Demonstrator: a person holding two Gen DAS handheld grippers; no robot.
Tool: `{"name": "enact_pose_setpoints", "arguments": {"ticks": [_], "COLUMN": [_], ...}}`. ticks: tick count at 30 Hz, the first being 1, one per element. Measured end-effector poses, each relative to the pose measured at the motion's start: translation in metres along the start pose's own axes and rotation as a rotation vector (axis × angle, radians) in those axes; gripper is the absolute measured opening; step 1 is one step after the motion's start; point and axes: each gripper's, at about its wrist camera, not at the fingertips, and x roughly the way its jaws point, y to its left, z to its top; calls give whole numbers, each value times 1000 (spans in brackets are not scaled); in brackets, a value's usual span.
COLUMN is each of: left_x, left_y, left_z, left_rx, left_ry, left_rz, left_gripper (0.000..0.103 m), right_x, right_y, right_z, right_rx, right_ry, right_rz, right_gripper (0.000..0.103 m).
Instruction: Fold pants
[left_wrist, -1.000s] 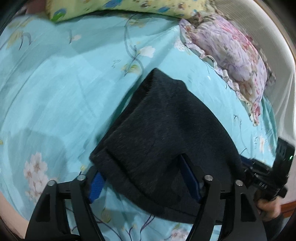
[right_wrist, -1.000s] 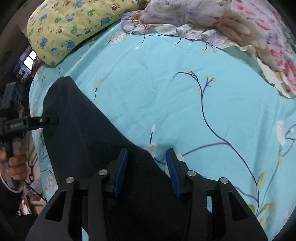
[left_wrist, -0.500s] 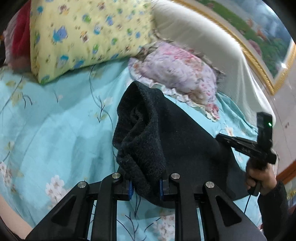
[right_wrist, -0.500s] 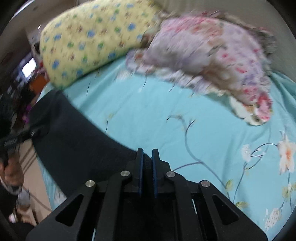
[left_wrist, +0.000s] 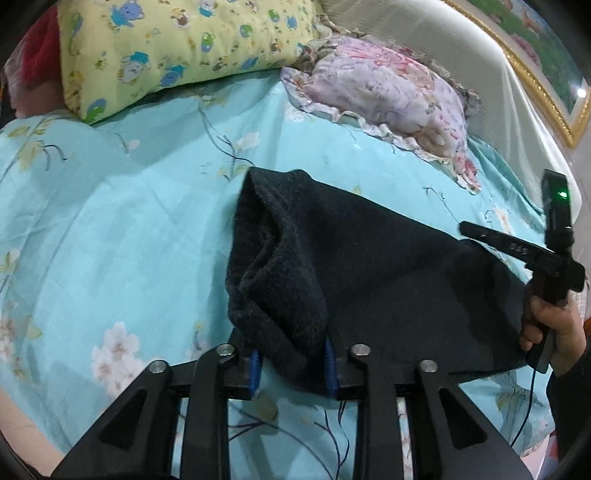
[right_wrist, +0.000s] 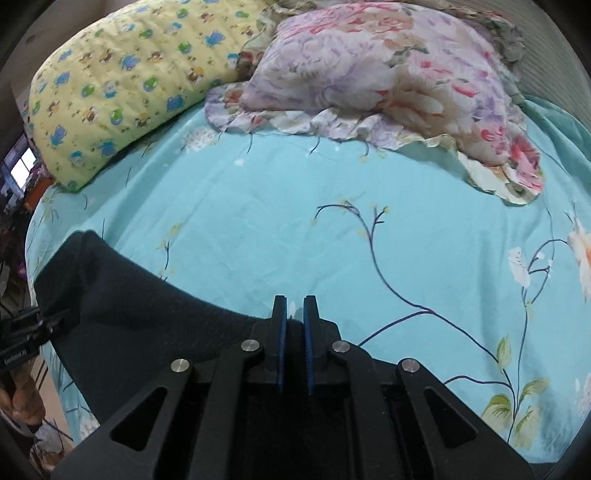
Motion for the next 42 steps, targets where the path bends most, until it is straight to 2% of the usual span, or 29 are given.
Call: {"name": "enact_pose_setpoints", "arguments": {"ticks": [1, 3, 5, 6, 8, 9, 10, 15, 25, 34, 42], "left_x": [-6, -17, -32, -40, -53, -58, -64, -69, -36, -17, 4], "left_y": [2, 5, 6, 5, 0, -5, -11, -50, -143, -216, -280], "left_z": [0, -1, -2, -3, -2, -2, -1, 3, -8, -14, -16], "left_rx": [-9, -21, -18, -15, -4, 4, 15, 90, 230, 351, 469], "left_ry": [-8, -29, -58, -73, -95, -105, -115, -124, -26, 39, 101], "left_rz": [8, 33, 56, 59, 54, 49, 40, -21, -141, -237, -312], "left_gripper": [37, 48, 53, 53, 55, 57, 58, 63, 66, 70, 73], "right_x": [-7, -21, -36, -45, -63, -72, -82, -121, -186, -220, -249], "right_y": [-3, -11, -19, -24, -32, -35, -39, -59, -107, -140, -169], "right_z": [0, -2, -6, -10, -21, -28, -37, -79, -162, -216, -248], "right_rx": [21, 69, 118, 144, 184, 204, 227, 325, 524, 654, 747], "right_ry": [-24, -50, -75, -89, -111, -123, -138, -182, -246, -289, -340], "right_rz": [-7, -13, 15, 26, 38, 41, 39, 34, -42, -102, -161], "right_gripper": [10, 10, 11, 15, 32, 50, 58, 58, 58, 58, 58]}}
